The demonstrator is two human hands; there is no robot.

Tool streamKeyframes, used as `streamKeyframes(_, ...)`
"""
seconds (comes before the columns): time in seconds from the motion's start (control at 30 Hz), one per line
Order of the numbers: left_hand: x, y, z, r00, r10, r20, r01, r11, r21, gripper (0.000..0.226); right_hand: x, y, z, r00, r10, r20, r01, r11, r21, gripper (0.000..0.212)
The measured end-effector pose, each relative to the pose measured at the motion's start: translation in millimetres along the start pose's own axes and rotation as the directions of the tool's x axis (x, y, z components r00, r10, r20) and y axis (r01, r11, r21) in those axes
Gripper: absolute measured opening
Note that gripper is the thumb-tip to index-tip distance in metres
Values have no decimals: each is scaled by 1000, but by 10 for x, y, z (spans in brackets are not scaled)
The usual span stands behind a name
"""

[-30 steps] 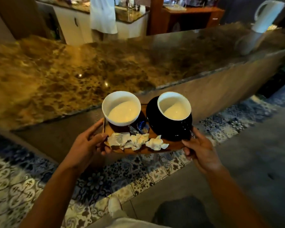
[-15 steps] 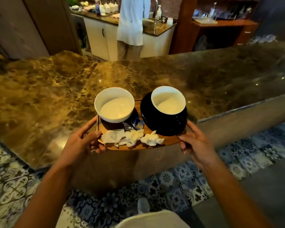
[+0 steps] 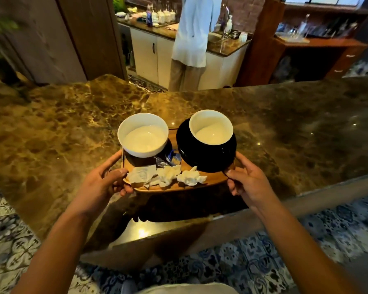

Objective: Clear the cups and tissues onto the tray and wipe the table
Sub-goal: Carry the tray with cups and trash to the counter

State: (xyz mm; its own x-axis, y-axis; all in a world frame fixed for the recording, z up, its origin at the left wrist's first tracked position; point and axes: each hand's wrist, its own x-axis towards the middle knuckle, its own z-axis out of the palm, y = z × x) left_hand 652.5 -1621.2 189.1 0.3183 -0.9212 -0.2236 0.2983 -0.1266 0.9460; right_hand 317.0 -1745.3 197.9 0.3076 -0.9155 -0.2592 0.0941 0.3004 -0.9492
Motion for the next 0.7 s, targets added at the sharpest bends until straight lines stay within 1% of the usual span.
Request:
streamKeyframes(0.1, 269, 18, -293, 999, -30, 17, 29, 997, 78, 64, 177, 154, 299, 998, 39, -50, -37, 999, 35, 76)
streamKeyframes(0.2, 503, 62, -598, 996, -79, 37, 74, 989, 126, 66, 307, 349, 608, 992, 79, -99, -71, 994, 81, 77)
streamKeyframes(0.3, 711, 101, -837, 990, -123, 65, 110, 977, 182, 68, 417, 507, 874, 983, 122, -137, -114, 991, 69, 76)
streamKeyframes(0.43, 869, 59, -1000, 979, -191, 69, 174, 965, 196, 69, 508, 627, 1095, 972, 147, -181, -140, 989, 54, 73)
streamKeyframes(0.57, 970, 6, -1127, 966, -240, 92, 221, 958, 182, 69, 614, 616, 1190, 967, 166, -193, -163, 986, 32, 73)
streamKeyframes(0.7, 1061, 14, -1174, 963, -250, 103, 223, 950, 219, 70, 708, 629, 1264, 955, 193, -225, -199, 980, -2, 75)
